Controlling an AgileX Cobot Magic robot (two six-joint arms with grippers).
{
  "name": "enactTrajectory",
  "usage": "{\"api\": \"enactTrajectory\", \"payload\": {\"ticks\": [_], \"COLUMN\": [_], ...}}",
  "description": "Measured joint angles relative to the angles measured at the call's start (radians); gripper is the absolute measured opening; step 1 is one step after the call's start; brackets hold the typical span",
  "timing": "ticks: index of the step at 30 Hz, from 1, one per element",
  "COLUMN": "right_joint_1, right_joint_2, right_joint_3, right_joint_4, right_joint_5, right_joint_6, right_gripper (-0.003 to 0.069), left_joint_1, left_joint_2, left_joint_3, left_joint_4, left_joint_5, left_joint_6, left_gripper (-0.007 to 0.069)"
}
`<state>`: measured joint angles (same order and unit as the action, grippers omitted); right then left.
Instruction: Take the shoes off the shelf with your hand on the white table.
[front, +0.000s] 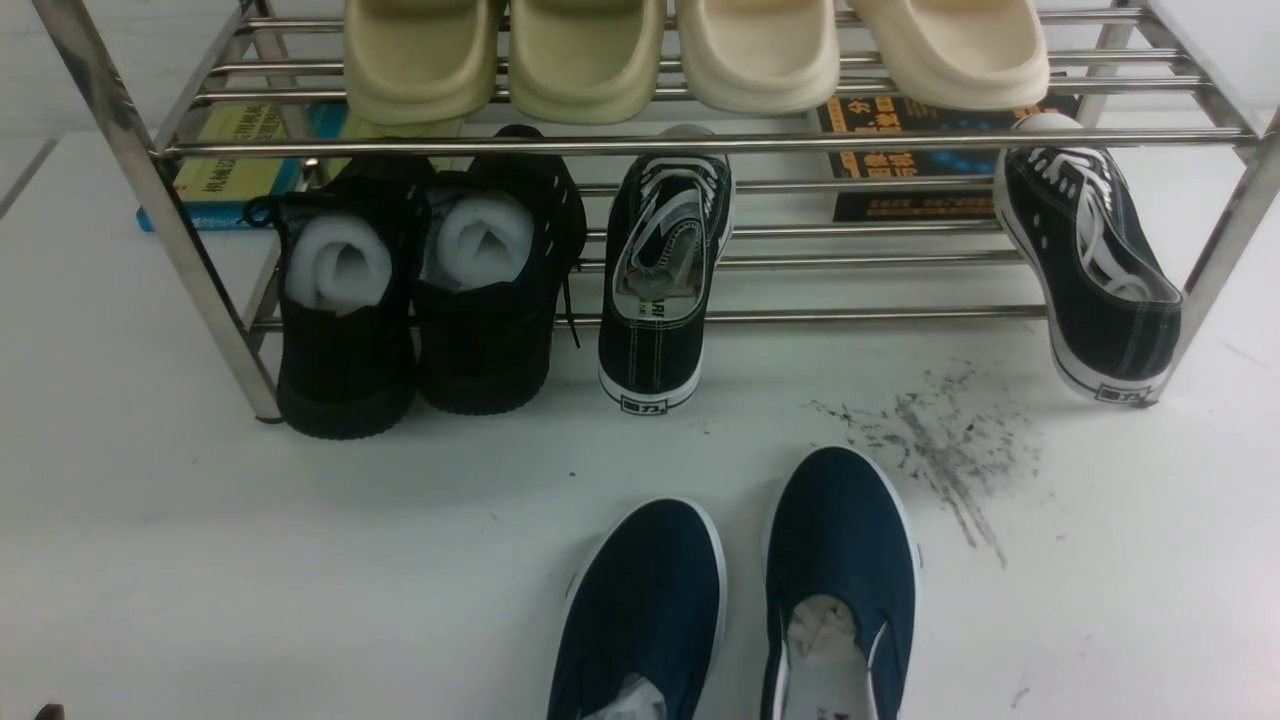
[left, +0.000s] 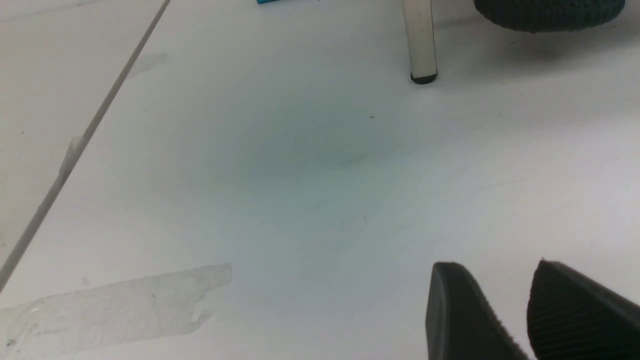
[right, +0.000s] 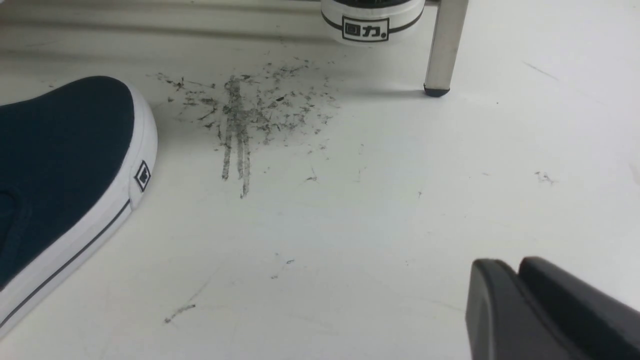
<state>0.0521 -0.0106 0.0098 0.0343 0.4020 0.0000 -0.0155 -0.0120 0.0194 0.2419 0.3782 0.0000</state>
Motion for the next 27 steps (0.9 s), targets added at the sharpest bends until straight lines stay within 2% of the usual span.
{"api": "enactTrajectory", "payload": {"ticks": [27], "right_joint_1": [0.000], "right_joint_2": [0.000], "right_joint_3": [0.000], "right_joint_4": [0.000], "right_joint_5": [0.000], "right_joint_6": [0.000], "right_gripper": [0.0122], "left_joint_1": [0.000], "left_joint_2": [0.000], "left_joint_3": [0.000], "left_joint_4": [0.007], "left_joint_5": [0.000], "left_joint_6": [0.000], "left_gripper": [0.0242]}}
